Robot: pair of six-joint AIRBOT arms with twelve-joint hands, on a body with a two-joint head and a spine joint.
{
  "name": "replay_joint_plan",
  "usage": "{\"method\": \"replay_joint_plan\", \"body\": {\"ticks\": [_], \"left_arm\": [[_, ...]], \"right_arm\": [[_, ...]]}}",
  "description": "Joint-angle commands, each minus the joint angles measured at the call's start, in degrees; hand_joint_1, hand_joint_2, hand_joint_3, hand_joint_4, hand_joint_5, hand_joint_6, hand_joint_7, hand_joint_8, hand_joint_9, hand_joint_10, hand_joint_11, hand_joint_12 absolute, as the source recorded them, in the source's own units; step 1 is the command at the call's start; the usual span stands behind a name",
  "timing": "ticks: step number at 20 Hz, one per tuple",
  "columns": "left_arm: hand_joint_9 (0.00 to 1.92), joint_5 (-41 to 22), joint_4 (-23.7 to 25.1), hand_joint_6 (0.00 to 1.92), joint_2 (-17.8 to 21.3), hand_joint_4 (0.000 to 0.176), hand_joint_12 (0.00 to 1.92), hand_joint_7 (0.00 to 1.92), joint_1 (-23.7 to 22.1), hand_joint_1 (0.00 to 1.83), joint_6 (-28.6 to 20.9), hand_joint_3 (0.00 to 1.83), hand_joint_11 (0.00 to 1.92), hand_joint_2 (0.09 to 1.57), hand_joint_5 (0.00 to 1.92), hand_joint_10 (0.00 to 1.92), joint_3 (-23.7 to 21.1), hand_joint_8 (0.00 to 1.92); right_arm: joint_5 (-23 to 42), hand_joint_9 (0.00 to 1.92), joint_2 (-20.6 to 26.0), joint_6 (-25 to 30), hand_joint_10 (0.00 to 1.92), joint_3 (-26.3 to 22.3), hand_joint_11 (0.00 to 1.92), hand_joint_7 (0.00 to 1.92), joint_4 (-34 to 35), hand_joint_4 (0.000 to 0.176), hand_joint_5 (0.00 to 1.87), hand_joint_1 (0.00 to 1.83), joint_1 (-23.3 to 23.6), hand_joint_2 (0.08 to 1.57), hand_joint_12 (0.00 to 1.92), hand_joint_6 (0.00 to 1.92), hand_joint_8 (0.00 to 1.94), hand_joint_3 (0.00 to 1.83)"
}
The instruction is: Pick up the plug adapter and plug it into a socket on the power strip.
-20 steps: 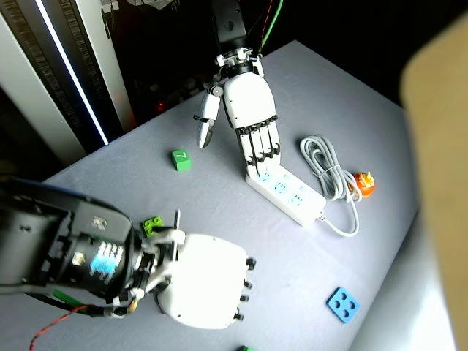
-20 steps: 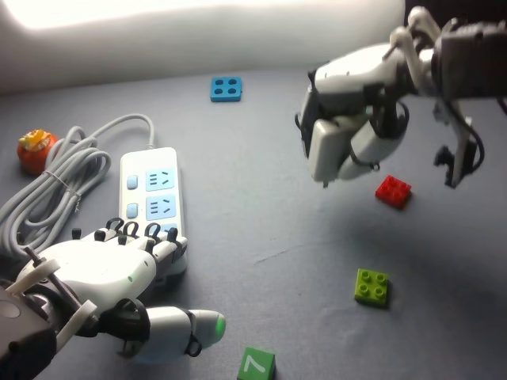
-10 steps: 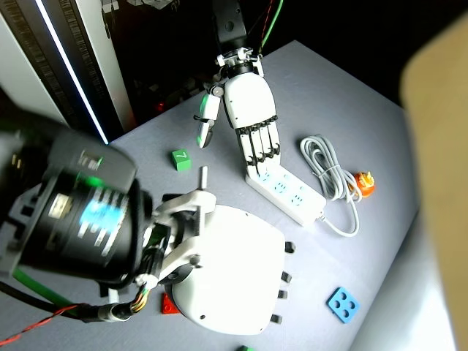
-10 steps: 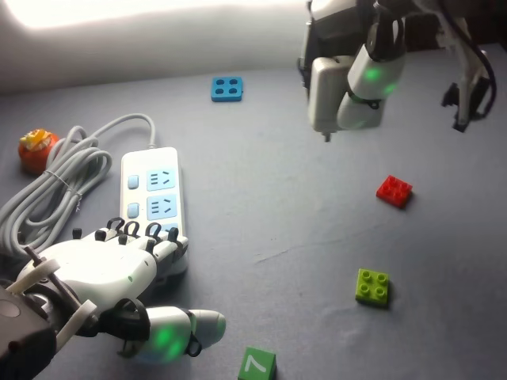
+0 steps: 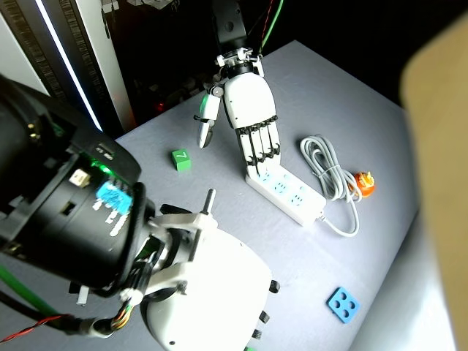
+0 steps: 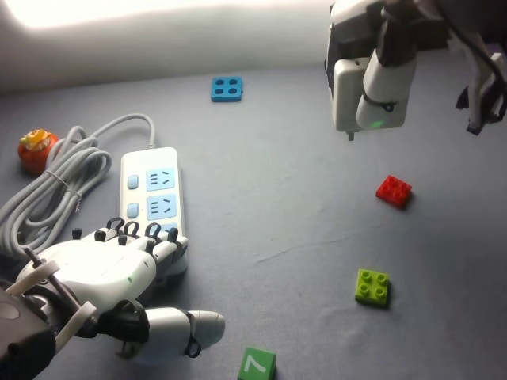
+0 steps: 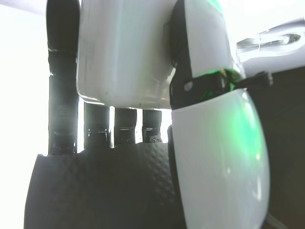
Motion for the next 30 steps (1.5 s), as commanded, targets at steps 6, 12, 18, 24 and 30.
{"method": "replay_joint_plan", "body": {"ticks": [6,12,18,24,30], "left_arm": [[0.13,-0.5,0.2,0.00,-0.3,0.000,0.34,0.13,0.8,0.00,-0.1,0.00,0.00,1.16,0.05,0.00,0.3,0.01],[0.13,-0.5,0.2,0.00,-0.3,0.000,0.35,0.13,0.8,0.00,-0.1,0.00,0.00,1.16,0.06,0.01,0.4,0.01],[0.13,-0.5,0.2,0.00,-0.3,0.000,0.35,0.12,0.7,0.00,-0.1,0.00,0.00,1.16,0.05,0.01,0.5,0.01],[0.14,-0.5,0.2,0.01,-0.3,0.000,0.38,0.14,0.7,0.00,-0.2,0.00,0.00,1.16,0.07,0.01,0.7,0.01],[0.14,-0.4,0.2,0.00,-0.3,0.000,0.38,0.13,0.7,0.00,-0.2,0.00,0.00,1.16,0.06,0.00,0.7,0.01]], "right_arm": [[6.7,1.06,0.2,5.5,0.94,-1.5,0.88,1.13,-12.4,0.000,0.96,1.39,-0.8,1.06,0.87,0.96,0.71,0.00],[5.8,1.07,-1.1,14.5,0.92,-4.9,0.90,1.14,-28.5,0.000,0.97,1.39,-2.9,1.06,0.86,0.94,0.70,0.00],[3.4,1.04,-1.8,38.0,0.95,-6.8,0.87,1.13,-39.8,0.000,0.97,1.39,-4.0,1.06,0.87,0.96,0.72,0.00],[-3.2,1.04,-3.5,41.2,0.94,-9.0,0.88,1.13,-39.9,0.000,0.96,1.39,-3.2,1.06,0.87,0.96,0.72,0.00],[1.5,1.04,-4.6,36.7,0.95,-8.9,0.87,1.12,-39.9,0.000,0.94,1.39,-3.2,1.07,0.86,0.98,0.74,0.00]]}}
